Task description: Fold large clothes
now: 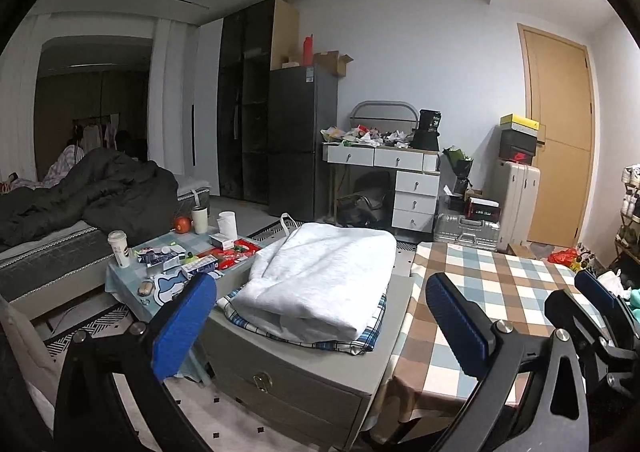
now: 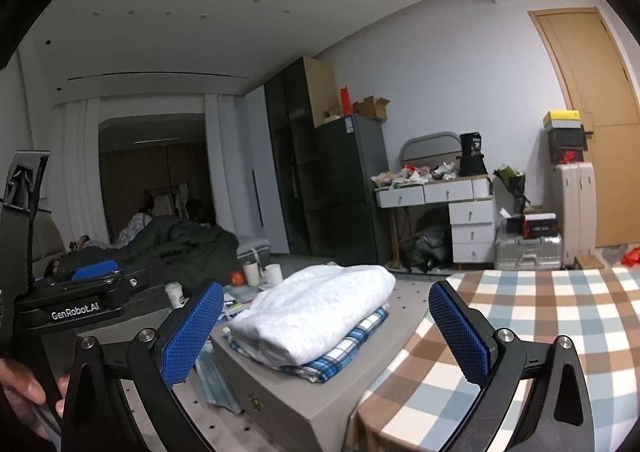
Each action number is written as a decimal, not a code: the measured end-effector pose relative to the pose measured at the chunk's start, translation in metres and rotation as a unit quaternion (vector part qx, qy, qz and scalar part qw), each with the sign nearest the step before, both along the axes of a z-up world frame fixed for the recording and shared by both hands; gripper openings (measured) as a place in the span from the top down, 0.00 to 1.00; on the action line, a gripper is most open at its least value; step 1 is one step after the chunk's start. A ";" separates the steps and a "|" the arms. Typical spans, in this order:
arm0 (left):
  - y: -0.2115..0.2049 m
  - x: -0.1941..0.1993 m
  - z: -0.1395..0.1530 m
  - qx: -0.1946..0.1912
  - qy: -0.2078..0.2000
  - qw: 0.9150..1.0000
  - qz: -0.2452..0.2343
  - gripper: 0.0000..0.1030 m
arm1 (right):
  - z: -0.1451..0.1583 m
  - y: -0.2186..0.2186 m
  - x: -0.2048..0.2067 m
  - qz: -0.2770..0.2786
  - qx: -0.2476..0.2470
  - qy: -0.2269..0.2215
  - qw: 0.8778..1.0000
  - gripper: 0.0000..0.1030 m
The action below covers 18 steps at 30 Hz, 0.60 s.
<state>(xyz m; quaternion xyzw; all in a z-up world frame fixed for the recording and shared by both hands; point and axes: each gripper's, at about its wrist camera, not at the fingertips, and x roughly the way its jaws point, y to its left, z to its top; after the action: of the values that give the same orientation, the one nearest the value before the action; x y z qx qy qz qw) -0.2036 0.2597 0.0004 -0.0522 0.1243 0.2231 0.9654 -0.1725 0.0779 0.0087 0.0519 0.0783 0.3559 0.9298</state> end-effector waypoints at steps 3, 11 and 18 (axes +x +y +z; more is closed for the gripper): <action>-0.001 -0.001 -0.002 0.002 0.005 1.000 0.002 0.01 | -0.002 0.001 0.000 -0.003 0.002 0.003 1.000 0.00; -0.003 -0.003 -0.001 0.005 0.009 1.000 0.003 0.01 | -0.004 0.006 -0.001 -0.001 -0.001 0.004 1.000 0.00; -0.006 -0.002 0.002 0.012 0.009 1.000 -0.001 0.01 | -0.002 0.009 -0.006 0.001 -0.002 -0.006 1.000 0.00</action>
<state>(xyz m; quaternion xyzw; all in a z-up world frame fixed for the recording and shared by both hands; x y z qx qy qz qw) -0.2061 0.2538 0.0025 -0.0383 0.1301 0.2244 0.9650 -0.1786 0.0865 0.0066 0.0484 0.0738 0.3566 0.9301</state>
